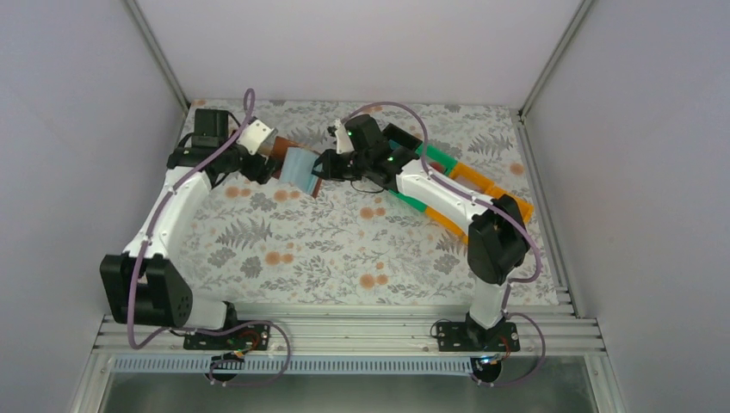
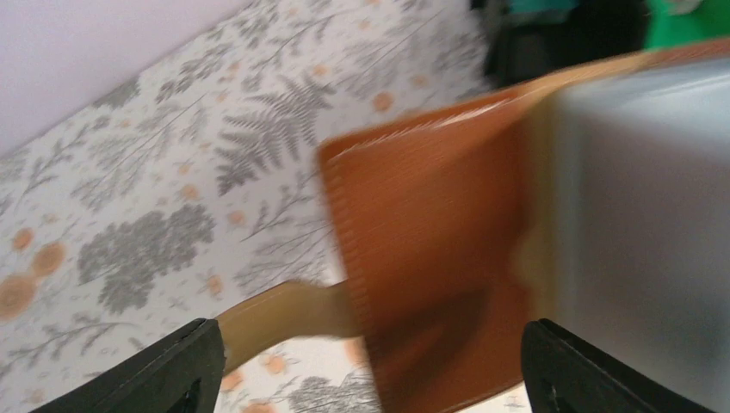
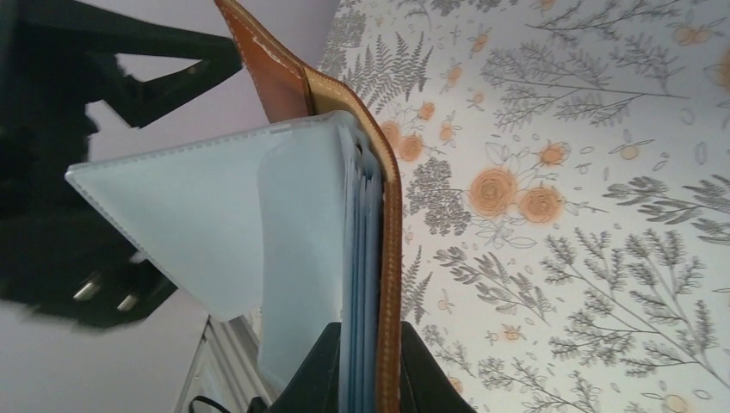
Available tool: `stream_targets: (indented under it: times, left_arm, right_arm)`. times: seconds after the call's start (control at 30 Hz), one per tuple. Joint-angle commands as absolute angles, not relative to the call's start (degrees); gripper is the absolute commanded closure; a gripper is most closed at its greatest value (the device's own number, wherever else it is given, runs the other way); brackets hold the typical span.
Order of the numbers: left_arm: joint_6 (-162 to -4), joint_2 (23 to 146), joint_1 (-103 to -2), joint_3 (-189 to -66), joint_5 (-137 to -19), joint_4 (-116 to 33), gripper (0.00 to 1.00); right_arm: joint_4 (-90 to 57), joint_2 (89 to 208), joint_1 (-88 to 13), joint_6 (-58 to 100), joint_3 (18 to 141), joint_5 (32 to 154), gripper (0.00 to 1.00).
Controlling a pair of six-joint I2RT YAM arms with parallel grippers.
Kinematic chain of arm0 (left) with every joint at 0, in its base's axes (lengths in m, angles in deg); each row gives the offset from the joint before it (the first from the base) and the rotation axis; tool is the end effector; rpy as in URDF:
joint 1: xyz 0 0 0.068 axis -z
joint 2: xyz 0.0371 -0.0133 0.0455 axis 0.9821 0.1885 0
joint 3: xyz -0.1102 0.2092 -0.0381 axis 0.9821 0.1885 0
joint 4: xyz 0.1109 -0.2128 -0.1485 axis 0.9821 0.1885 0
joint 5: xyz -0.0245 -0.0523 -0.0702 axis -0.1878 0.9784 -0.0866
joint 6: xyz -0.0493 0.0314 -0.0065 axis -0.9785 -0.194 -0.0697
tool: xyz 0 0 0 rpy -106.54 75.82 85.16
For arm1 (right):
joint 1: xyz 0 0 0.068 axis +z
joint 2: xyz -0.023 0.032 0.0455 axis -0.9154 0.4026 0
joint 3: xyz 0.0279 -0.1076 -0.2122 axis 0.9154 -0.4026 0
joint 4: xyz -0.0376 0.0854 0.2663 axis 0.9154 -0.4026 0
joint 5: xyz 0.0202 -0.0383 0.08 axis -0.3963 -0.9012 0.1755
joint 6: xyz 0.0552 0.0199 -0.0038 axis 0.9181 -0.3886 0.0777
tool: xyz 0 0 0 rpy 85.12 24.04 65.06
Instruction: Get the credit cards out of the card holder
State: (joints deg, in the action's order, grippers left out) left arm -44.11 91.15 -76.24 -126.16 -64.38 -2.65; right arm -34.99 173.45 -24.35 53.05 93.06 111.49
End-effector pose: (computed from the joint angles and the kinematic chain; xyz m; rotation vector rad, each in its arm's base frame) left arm 0.3357 -0.0326 0.2671 0.7742 2.2047 -0.2424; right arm 0.3203 0.3126 0.2514 -0.3462 2.4011 1.2291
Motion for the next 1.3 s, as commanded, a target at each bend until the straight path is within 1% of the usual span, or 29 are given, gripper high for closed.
stream_targets:
  times: [0.0,0.03,0.13,0.33,0.47,0.63,0.7,0.83,0.97,1.03,1.17,1.27]
  left_arm:
    - [-41.03,87.92,-72.36,-128.67,-59.16,2.58,0.06]
    - [-41.83,88.27,-70.44,-129.38,-62.68,2.70,0.01]
    - [-43.54,88.84,-63.05,-132.10,-74.31,2.87,0.00]
    - [-45.13,90.03,-56.75,-134.19,-88.94,1.60,0.00]
    - [-45.12,91.79,-54.12,-133.01,-91.94,1.22,0.00]
    - [-45.39,93.66,-53.95,-132.94,-96.60,-1.32,0.00]
    - [-45.45,93.77,-53.94,-133.05,-95.40,-1.18,0.00]
    - [-45.86,94.77,-54.06,-132.90,-88.97,0.59,0.00]
    - [-45.69,94.45,-54.63,-132.19,-78.79,3.31,0.00]
    - [-45.66,93.25,-54.79,-131.63,-75.77,3.30,0.00]
    - [-45.54,92.99,-54.94,-131.99,-76.12,3.20,0.00]
    - [-45.74,93.06,-54.96,-130.89,-82.24,0.57,0.00]
  right_arm:
    - [-27.60,172.61,-24.60,57.07,91.72,115.80,0.96]
    - [-27.76,172.90,-24.60,57.24,92.18,115.28,0.96]
    - [-27.91,173.21,-24.82,58.05,93.01,113.14,0.96]
    - [-27.31,173.87,-25.13,59.33,93.64,112.20,0.96]
    - [-27.22,174.22,-25.14,59.42,94.01,112.72,0.96]
    - [-27.30,173.59,-25.13,59.00,93.54,112.83,0.96]
    - [-27.38,173.21,-25.13,58.83,93.31,112.78,0.96]
    - [-27.21,172.91,-25.30,58.85,93.14,112.73,0.96]
    - [-23.79,172.23,-25.99,60.55,91.39,116.12,0.96]
    - [-22.92,171.89,-26.18,61.36,90.75,116.86,0.96]
    - [-23.82,171.64,-26.27,60.71,91.08,115.77,0.96]
    - [-23.77,171.45,-26.27,60.53,91.00,116.15,0.96]
